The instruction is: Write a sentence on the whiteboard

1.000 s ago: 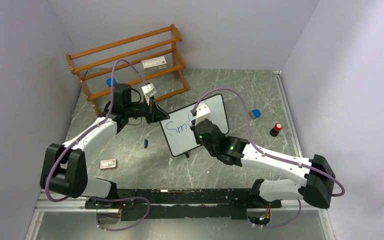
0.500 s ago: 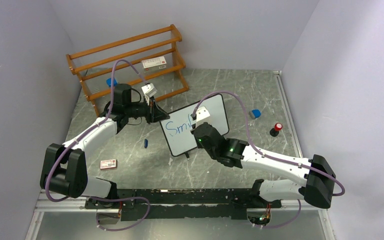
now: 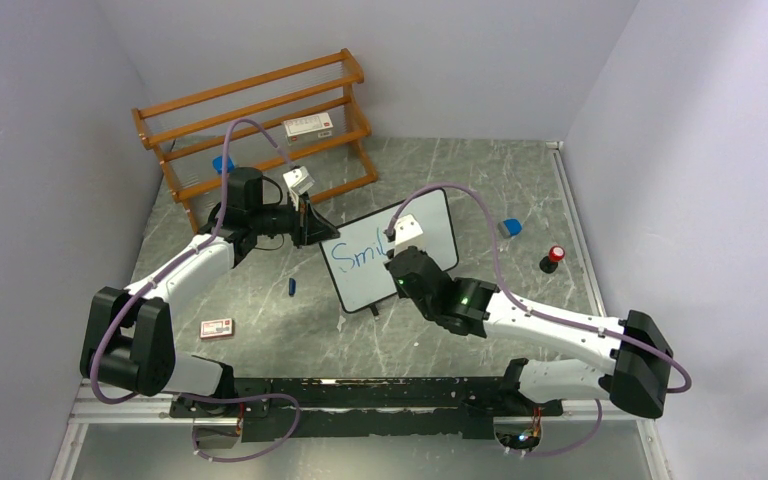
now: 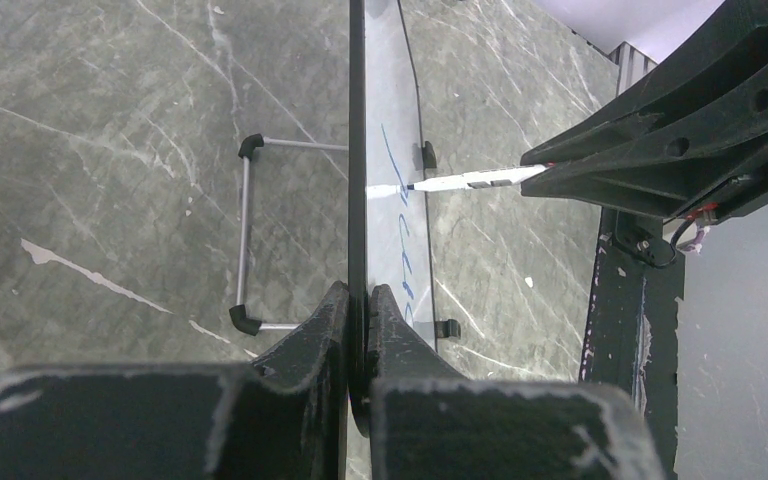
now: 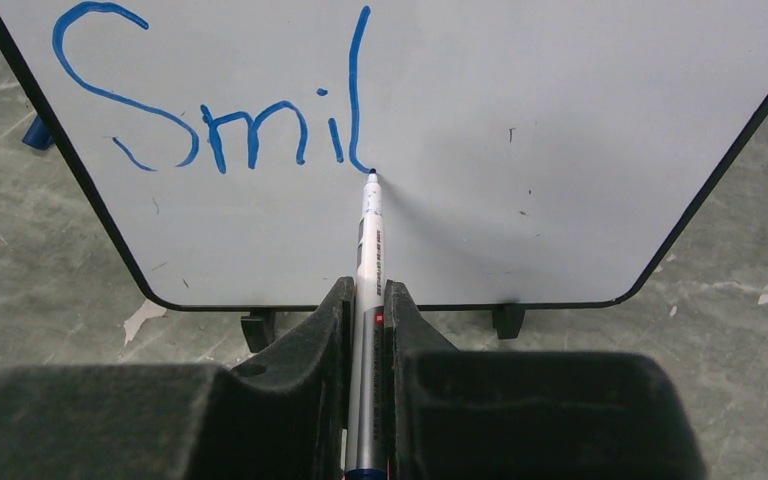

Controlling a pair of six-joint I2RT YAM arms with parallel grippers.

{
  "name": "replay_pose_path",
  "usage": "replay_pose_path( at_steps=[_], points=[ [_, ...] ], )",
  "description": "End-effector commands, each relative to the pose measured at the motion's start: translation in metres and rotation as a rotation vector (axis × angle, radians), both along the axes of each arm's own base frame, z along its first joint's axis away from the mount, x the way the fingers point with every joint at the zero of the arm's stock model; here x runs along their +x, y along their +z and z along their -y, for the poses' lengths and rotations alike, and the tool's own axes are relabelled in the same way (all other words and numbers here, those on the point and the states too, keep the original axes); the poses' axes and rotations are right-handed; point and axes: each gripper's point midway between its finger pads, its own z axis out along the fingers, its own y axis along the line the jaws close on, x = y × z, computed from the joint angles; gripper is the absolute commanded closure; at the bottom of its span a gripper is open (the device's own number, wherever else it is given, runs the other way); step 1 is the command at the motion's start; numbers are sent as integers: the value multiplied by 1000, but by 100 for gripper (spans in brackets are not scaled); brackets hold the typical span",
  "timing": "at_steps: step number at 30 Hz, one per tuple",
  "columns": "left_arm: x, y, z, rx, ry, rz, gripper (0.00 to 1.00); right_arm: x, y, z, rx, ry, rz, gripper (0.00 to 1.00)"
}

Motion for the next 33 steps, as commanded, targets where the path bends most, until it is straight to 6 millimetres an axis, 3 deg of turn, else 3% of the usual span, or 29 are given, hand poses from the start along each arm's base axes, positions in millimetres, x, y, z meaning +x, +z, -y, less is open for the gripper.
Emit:
replay_pose_path(
  at_steps=[1, 13, 33],
  points=[
    [3, -1, -2, 15, -14, 28, 95, 3, 8, 5, 35, -27, 29, 100],
    [4, -2, -2, 21, -12, 24, 95, 2, 32, 6, 117, -19, 80, 100],
    [5, -4, -2, 22, -3, 6, 95, 4, 30, 14, 151, -44, 112, 100]
  ],
)
